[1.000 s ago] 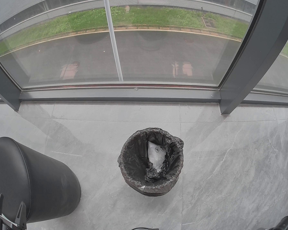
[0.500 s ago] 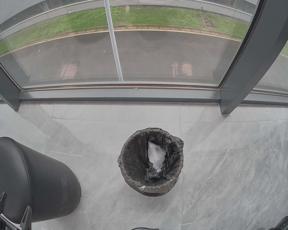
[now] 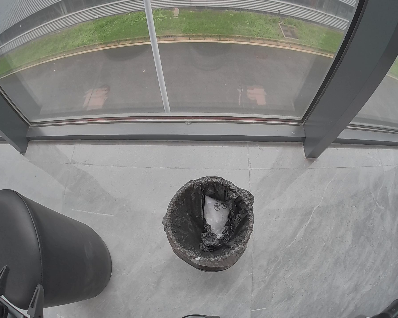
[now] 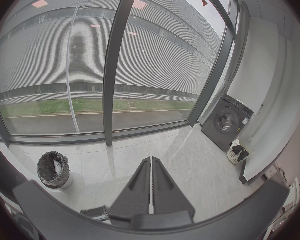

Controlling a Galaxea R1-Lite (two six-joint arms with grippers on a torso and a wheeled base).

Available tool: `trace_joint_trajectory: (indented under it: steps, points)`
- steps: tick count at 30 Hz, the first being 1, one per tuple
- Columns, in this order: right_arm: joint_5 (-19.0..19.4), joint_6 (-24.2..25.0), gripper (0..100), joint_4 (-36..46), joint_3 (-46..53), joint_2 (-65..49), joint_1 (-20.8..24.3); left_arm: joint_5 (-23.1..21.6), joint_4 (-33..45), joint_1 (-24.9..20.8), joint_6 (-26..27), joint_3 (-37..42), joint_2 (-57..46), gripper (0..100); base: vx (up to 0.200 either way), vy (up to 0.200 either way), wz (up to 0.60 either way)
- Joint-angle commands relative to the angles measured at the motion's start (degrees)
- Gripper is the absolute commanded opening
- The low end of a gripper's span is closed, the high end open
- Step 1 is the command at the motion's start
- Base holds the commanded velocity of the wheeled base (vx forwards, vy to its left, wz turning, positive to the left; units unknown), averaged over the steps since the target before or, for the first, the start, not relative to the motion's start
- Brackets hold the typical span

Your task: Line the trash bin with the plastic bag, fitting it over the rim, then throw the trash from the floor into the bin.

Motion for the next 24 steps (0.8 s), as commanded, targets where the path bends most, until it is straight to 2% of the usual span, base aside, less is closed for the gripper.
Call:
trace_joint_trajectory:
  steps: [1, 4, 6, 7, 9, 10, 11, 12, 13, 15, 17, 18, 19, 24]
  points:
    - [0.69, -0.20, 0, -0.03, 3.76, -4.00, -2.57, 0.00, 0.00, 0.00, -0.02, 1.01, -0.81, 100, 0.000, 0.000, 0.00]
    - [1.57, 1.74, 0, 0.77, 4.37, -4.35, -2.57, 0.00, 0.00, 0.00, -0.02, 1.01, -0.81, 100, 0.000, 0.000, 0.00]
    - [4.91, 5.87, 0, -0.11, 6.66, -4.35, -2.57, 0.00, 0.00, 0.00, -0.02, 1.01, -0.81, 100, 0.000, 0.000, 0.00]
    - [4.91, 5.87, 0, -0.11, 6.66, -4.35, -2.57, 0.00, 0.00, 0.00, -0.02, 1.01, -0.81, 100, 0.000, 0.000, 0.00]
    - [7.99, 10.09, 0, -5.74, 14.66, -4.35, -2.48, 0.00, 0.00, 0.00, -0.02, 1.01, -0.81, 100, 0.000, 0.000, 0.00]
    - [7.99, 10.88, 0, -10.04, 20.28, -4.35, -2.48, 0.00, 0.00, 0.00, -0.02, 1.01, -0.81, 100, 0.000, 0.000, 0.00]
    - [7.99, 10.88, 0, -10.04, 20.28, -4.35, -2.48, 0.00, 0.00, 0.00, -0.02, 1.01, -0.81, 100, 0.000, 0.000, 0.00]
    - [7.99, 11.40, 0, -16.90, 27.14, -4.35, -2.48, 0.00, 0.00, 0.00, -0.02, 1.01, -0.81, 100, 0.000, 0.000, 0.00]
    - [8.16, 11.40, 0, -28.33, 36.19, -4.35, -2.48, 0.00, 0.00, 0.00, -0.02, 1.01, -0.81, 100, 0.000, 0.000, 0.00]
    - [8.60, 9.56, 0, -46.08, 48.67, -4.35, -2.48, 0.00, 0.00, 0.00, -0.02, 1.01, -0.81, 100, 0.000, 0.000, 0.00]
    - [10.01, 4.99, 0, -63.75, 60.19, -4.35, -2.57, 0.00, 0.00, 0.00, -0.02, 1.01, -0.81, 100, 0.000, 0.000, 0.00]
    - [11.33, 2.88, 0, -69.90, 64.32, -4.35, -2.57, 0.00, 0.00, 0.00, -0.02, 1.01, -0.81, 100, 0.000, 0.000, 0.00]
    - [13.08, 1.47, 0, -74.56, 67.30, -4.26, -2.57, 0.00, 0.00, 0.00, -0.02, 1.01, -0.81, 100, 0.000, 0.000, 0.00]
    - [15.28, 2.88, 0, -71.48, 67.04, -4.26, -2.57, 0.00, 0.00, 0.00, -0.02, 1.01, -0.81, 100, 0.000, 0.000, 0.00]
